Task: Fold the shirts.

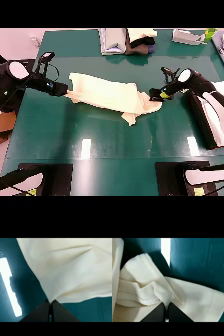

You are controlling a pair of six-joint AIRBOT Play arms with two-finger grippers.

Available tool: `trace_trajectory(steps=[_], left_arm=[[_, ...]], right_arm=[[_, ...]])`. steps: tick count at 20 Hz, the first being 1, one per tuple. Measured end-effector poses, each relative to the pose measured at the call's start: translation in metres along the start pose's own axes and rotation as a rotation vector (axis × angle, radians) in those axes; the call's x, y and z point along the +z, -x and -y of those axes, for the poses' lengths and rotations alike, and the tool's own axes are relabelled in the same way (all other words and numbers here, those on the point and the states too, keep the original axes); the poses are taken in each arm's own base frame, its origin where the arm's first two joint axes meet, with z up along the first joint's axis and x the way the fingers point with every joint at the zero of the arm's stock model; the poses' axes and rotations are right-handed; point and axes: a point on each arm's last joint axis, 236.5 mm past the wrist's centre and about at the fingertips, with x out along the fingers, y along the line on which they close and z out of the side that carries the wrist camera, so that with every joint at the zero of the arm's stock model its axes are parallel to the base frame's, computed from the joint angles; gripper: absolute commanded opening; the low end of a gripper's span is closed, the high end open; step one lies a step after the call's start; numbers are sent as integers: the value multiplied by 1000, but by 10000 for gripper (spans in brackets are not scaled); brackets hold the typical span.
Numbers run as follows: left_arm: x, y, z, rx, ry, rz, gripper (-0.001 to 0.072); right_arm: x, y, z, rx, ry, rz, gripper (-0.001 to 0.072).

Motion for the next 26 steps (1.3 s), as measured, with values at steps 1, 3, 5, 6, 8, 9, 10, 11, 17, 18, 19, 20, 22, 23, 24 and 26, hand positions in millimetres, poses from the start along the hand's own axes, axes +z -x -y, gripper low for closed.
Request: trace_trajectory(steps=[1,3,5,6,8,9,10,11,17,18,19,20,22,23,24,26], left_arm=[[0,0,0,0,0,1,26],[5,7,1,7,-10,17,26],[20,29,4,21,-35,79,25],[34,49,8,30,-54,137,25],[62,103,19,52,-101,278,25],[75,138,27,61,-126,365,25],[87,177,37,70,-152,462,26],[95,220,48,81,-180,562,26],[76,434,109,106,-298,1073,25],[68,458,116,109,-310,1134,25],[61,477,121,113,-320,1179,25],[55,491,124,115,-328,1213,24],[49,506,127,125,-334,1249,25],[50,507,125,138,-333,1250,25],[54,501,120,151,-326,1226,25],[67,467,104,176,-300,1116,25]], right_arm=[[3,2,-2,1,10,15,22],[18,21,-11,8,40,93,22],[40,60,-24,13,77,209,21],[55,91,-31,14,103,293,21],[79,165,-51,23,153,472,22],[87,208,-61,26,177,568,21],[91,255,-72,30,201,672,21],[89,303,-82,34,223,777,21],[14,522,-114,-5,304,1259,20],[0,543,-114,-24,306,1304,20],[-13,561,-114,-46,304,1345,20],[-25,576,-112,-73,299,1376,20],[-40,591,-105,-122,271,1392,20],[-43,592,-100,-140,254,1381,19],[-43,589,-96,-150,233,1352,20],[-35,569,-83,-147,186,1253,20]])
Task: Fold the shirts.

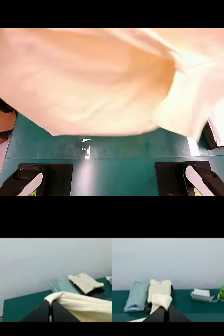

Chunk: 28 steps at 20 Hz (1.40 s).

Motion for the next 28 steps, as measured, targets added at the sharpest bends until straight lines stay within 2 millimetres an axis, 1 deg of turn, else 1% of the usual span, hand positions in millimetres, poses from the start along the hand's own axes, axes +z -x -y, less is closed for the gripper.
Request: trace_trajectory(steps=[2,3,4,5,6,7,8,9,11,12,13,14,15,16,18,19,20,21,23,25,26,27,28], left_arm=[[-51,-41,-6,-2,18,-182,26],[-87,-66,-7,-9,31,-296,26],[-121,-87,-8,-18,44,-400,26],[-157,-107,-9,-26,58,-501,26],[-197,-128,-9,-35,73,-603,26],[-237,-144,-9,-42,87,-699,26],[-276,-160,-8,-48,101,-787,26],[-311,-175,-8,-52,113,-853,26],[-371,-197,-7,-58,131,-962,26],[-394,-205,-7,-59,138,-998,27],[-414,-211,-6,-60,144,-1031,28],[-428,-214,-6,-61,148,-1057,163],[-439,-216,-6,-62,151,-1074,433],[-446,-218,-5,-62,153,-1087,497],[-453,-214,-5,-62,162,-1118,496],[-454,-209,-6,-59,171,-1136,496],[-455,-201,-7,-55,183,-1163,496],[-454,-191,-7,-51,190,-1183,495],[-459,-166,-2,-45,212,-1227,496],[-470,-139,8,-38,243,-1269,496],[-479,-126,17,-42,261,-1288,496],[-486,-115,25,-46,280,-1300,496],[-495,-104,34,-52,296,-1318,496]], right_arm=[[-32,-28,9,10,-52,-140,20],[-52,-45,13,20,-84,-220,20],[-79,-65,17,33,-116,-315,20],[-110,-86,20,46,-149,-417,20],[-142,-105,21,59,-182,-514,20],[-175,-123,21,73,-212,-607,20],[-211,-142,20,82,-242,-700,21],[-246,-159,21,82,-266,-775,21],[-302,-189,18,83,-299,-877,22],[-328,-202,16,82,-310,-914,23],[-346,-213,14,79,-317,-936,50],[-361,-222,12,79,-323,-949,309],[-376,-230,10,77,-326,-963,496],[-385,-236,10,74,-329,-968,500],[-395,-244,12,67,-333,-968,497],[-396,-243,15,63,-330,-968,491],[-395,-240,23,48,-315,-965,491],[-396,-232,34,21,-291,-978,492],[-403,-207,61,-49,-241,-1019,492],[-419,-177,92,-137,-210,-1080,502],[-429,-162,104,-171,-215,-1114,571],[-441,-149,114,-200,-221,-1148,595],[-453,-138,122,-224,-228,-1184,595]])
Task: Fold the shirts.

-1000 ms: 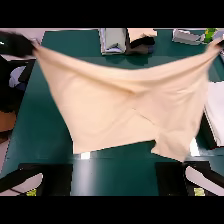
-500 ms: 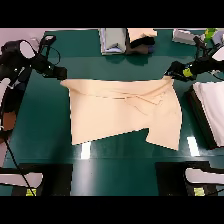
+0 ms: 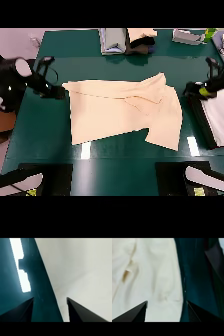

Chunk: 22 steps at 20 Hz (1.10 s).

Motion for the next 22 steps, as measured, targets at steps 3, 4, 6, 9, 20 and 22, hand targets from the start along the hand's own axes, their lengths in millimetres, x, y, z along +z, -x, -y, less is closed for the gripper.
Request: trace_trajectory(steps=[3,4,6,9,20,22], left_arm=[[-31,-20,11,-25,20,-53,496],[-38,-24,13,-30,26,-65,497],[-45,-28,15,-36,35,-76,497],[-53,-31,17,-41,41,-95,497],[-113,-37,16,-45,101,-210,601],[-131,-43,22,-74,134,-238,629]], right_arm=[[-30,-27,14,-9,-30,-99,593],[-35,-34,14,-4,-38,-120,592],[-40,-49,10,18,-46,-155,570],[-43,-66,2,31,-37,-187,513],[-47,-80,6,-2,-4,-220,22],[-47,-80,6,-4,-3,-221,22]])
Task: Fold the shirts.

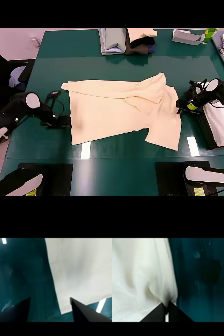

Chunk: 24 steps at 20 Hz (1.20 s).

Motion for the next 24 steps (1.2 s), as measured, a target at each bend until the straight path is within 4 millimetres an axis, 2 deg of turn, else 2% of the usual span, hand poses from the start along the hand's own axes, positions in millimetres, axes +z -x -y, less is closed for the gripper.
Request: trace_trajectory(steps=[4,7,9,11,12,13,15,17,19,21,22,24], left_arm=[[-25,-24,8,-69,59,-47,627],[-34,-36,26,-131,53,-52,616],[-40,-41,41,-151,7,-55,377],[-47,-47,50,-148,-47,-62,209],[-50,-48,53,-147,-64,-69,67],[-52,-49,54,-146,-75,-73,26],[-54,-49,57,-143,-95,-75,26],[-46,-40,63,-146,-120,-46,26],[-22,-16,70,-134,-170,48,26],[14,31,78,-101,-227,203,26],[35,67,84,-77,-263,312,26],[68,156,94,-29,-320,552,26]], right_arm=[[0,0,1,-3,1,-2,22],[-1,0,1,-4,1,-3,22],[-1,0,1,-4,1,-5,22],[-2,0,1,-4,1,-8,22],[-2,0,1,-4,2,-9,22],[-2,0,1,-4,2,-10,22],[-3,2,1,-6,3,-14,22],[2,14,-2,-1,8,18,22],[14,39,-7,5,20,93,22],[31,85,-16,14,46,223,22],[39,113,-20,17,61,297,22],[50,184,-32,24,94,481,22]])
